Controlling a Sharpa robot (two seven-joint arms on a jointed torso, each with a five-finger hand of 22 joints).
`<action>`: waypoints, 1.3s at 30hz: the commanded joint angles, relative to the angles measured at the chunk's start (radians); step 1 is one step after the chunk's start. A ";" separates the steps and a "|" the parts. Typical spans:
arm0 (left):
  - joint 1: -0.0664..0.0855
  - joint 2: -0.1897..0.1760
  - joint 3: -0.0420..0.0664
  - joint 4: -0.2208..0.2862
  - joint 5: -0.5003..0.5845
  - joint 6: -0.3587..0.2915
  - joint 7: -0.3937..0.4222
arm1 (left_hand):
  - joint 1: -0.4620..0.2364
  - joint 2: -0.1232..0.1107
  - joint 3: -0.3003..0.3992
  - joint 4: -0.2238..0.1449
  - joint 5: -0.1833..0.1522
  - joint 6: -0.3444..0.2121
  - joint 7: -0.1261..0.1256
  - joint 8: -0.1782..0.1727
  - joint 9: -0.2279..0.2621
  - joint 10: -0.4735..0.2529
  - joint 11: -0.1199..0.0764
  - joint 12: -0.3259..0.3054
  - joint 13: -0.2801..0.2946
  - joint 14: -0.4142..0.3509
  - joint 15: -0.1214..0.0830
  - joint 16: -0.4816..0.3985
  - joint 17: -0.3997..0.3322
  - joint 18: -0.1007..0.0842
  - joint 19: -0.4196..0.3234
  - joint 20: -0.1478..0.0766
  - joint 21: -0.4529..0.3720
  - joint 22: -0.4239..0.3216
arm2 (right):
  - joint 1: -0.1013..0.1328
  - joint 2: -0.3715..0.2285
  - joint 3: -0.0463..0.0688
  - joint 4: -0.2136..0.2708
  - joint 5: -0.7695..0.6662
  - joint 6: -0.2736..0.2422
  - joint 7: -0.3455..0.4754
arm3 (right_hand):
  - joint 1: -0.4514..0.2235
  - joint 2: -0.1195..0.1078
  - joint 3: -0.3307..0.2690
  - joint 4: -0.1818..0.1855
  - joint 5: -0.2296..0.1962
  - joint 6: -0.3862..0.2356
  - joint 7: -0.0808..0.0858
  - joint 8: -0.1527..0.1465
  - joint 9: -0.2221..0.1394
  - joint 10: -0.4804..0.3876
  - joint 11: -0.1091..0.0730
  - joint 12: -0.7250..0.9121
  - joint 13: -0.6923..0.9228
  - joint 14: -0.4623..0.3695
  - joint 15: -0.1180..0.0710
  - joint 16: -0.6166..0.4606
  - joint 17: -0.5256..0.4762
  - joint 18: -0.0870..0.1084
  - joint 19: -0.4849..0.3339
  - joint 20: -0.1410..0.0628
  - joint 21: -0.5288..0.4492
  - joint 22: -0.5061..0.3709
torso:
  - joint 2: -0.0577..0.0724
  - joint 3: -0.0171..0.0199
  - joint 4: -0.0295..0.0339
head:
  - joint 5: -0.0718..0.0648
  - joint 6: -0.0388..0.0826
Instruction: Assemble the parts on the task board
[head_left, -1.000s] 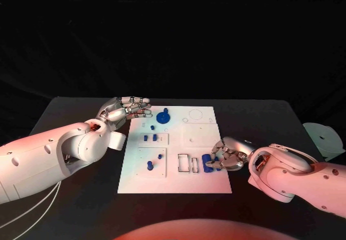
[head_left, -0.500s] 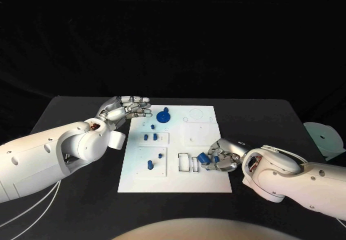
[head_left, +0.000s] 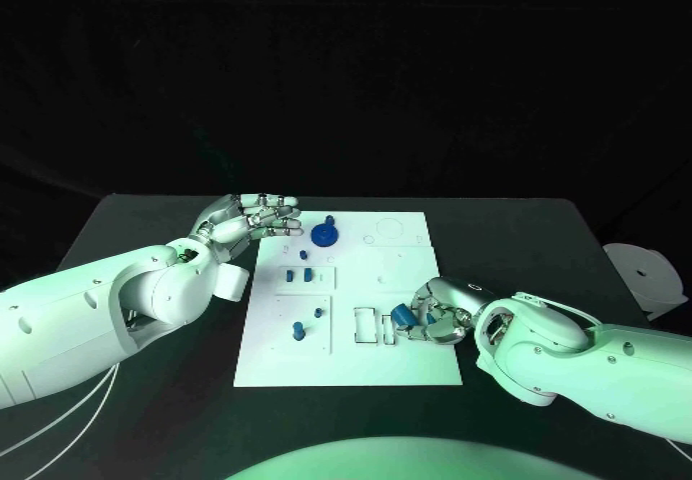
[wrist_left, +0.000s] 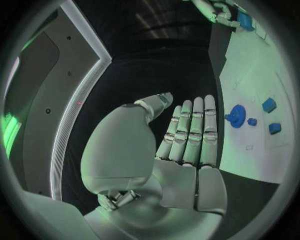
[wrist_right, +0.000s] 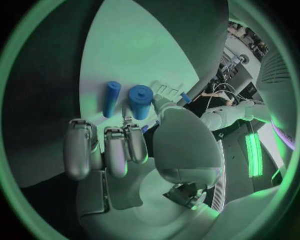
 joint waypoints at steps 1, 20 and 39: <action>0.000 0.001 0.001 0.003 0.005 0.022 0.003 | -0.008 0.007 -0.003 0.004 0.002 -0.007 0.015 -0.006 -0.002 -0.008 -0.001 0.005 0.001 -0.006 0.002 -0.005 0.002 0.008 0.000 0.004 -0.005 -0.002 | -0.008 0.000 -0.006 0.004 -0.013 -0.026 -0.019 | 0.027 0.015 0.005 0.007 0.020 0.015 -0.010 0.011 0.008 0.000 -0.010 0.001 0.103 0.081 -0.005 0.004 0.150 -0.015 0.015 -0.005 0.004 0.174 | -0.001 -0.0004 -0.0014 | 0.002 0.000; 0.000 0.003 0.001 0.001 0.005 0.024 0.002 | -0.008 0.007 -0.003 0.004 0.002 -0.007 0.015 -0.006 -0.002 -0.009 -0.001 0.005 0.001 -0.007 0.002 -0.006 0.002 0.008 0.001 0.004 -0.006 -0.003 | 0.010 -0.008 0.000 0.080 0.086 -0.148 0.021 | 0.048 0.041 0.014 0.022 0.066 0.062 -0.032 0.031 0.023 0.009 -0.029 0.005 0.112 0.082 -0.021 0.005 0.154 -0.016 0.019 -0.018 0.009 0.178 | 0.000 -0.0007 -0.0004 | 0.000 0.006; 0.000 0.001 0.001 0.005 0.004 0.026 0.000 | -0.008 0.007 -0.003 0.004 0.002 -0.007 0.015 -0.006 -0.002 -0.009 -0.001 0.005 0.001 -0.007 0.002 -0.006 0.002 0.008 0.001 0.004 -0.006 -0.003 | 0.010 0.078 -0.001 0.034 0.138 -0.028 0.017 | -0.132 0.090 -0.064 0.031 0.030 0.068 -0.036 0.035 0.040 0.009 -0.033 -0.007 0.109 0.082 -0.025 0.003 0.151 -0.015 0.016 -0.024 -0.003 0.177 | 0.001 -0.0010 -0.0009 | 0.005 0.001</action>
